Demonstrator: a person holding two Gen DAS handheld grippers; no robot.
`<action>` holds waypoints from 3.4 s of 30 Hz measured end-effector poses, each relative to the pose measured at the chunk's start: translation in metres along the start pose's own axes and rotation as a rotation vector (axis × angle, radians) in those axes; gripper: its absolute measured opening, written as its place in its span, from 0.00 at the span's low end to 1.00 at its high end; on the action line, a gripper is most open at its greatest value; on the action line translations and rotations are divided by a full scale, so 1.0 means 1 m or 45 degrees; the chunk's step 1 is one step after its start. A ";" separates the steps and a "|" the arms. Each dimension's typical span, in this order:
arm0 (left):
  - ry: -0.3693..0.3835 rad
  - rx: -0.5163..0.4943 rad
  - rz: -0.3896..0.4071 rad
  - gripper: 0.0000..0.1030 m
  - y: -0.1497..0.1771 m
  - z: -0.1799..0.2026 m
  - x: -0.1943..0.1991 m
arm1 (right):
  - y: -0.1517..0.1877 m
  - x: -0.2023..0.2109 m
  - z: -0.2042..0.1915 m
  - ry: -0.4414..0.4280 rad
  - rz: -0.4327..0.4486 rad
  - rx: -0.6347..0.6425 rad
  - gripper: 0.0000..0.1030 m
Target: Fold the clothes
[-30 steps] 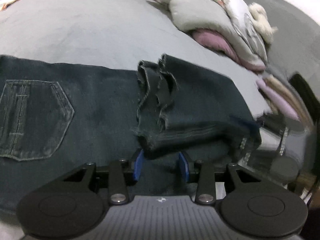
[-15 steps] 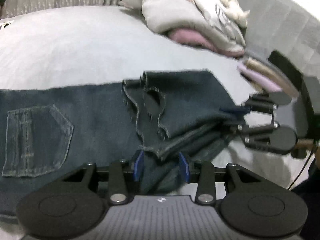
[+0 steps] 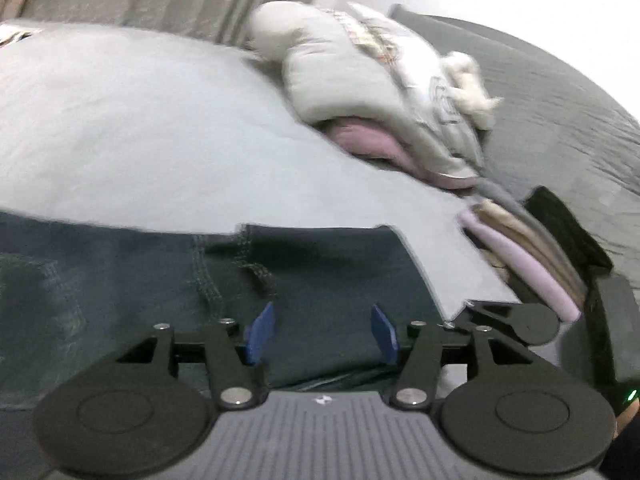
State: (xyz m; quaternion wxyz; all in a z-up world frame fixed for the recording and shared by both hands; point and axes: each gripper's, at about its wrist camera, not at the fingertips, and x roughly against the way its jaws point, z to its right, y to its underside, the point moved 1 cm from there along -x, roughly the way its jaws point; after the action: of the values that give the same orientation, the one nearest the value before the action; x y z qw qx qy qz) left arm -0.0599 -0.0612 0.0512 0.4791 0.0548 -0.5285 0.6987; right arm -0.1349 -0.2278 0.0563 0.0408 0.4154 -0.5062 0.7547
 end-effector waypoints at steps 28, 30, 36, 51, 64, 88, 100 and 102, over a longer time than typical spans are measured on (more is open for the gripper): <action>0.027 0.016 0.017 0.59 -0.030 -0.004 -0.007 | -0.001 -0.007 0.115 0.307 0.119 -0.719 0.34; 0.007 0.032 0.059 0.64 -0.046 -0.015 -0.004 | 0.008 0.005 0.113 0.255 0.143 -0.777 0.36; 0.090 0.265 0.020 0.66 -0.071 -0.064 -0.024 | 0.017 0.004 0.084 0.085 0.109 -0.757 0.40; 0.000 -0.006 -0.048 0.44 -0.068 -0.035 -0.071 | 0.013 0.002 0.020 0.123 0.014 -0.194 0.63; 0.030 -0.044 0.115 0.06 -0.068 -0.012 -0.043 | 0.007 -0.010 -0.012 0.123 -0.076 -0.097 0.06; -0.057 0.147 0.079 0.13 -0.057 -0.053 -0.054 | 0.016 -0.013 -0.001 -0.041 -0.139 -0.155 0.13; -0.135 -0.080 0.185 0.29 -0.055 -0.016 -0.008 | 0.038 0.041 0.103 -0.080 0.175 -0.905 0.61; -0.060 -0.185 0.132 0.35 -0.037 0.009 -0.016 | 0.045 0.039 0.112 -0.059 0.170 -1.005 0.64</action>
State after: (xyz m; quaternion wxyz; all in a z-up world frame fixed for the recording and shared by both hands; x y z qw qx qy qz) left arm -0.0285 -0.0784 0.0714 0.4324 0.0086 -0.5910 0.6809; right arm -0.1160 -0.3531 0.0652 0.1367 0.3509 -0.7838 0.4938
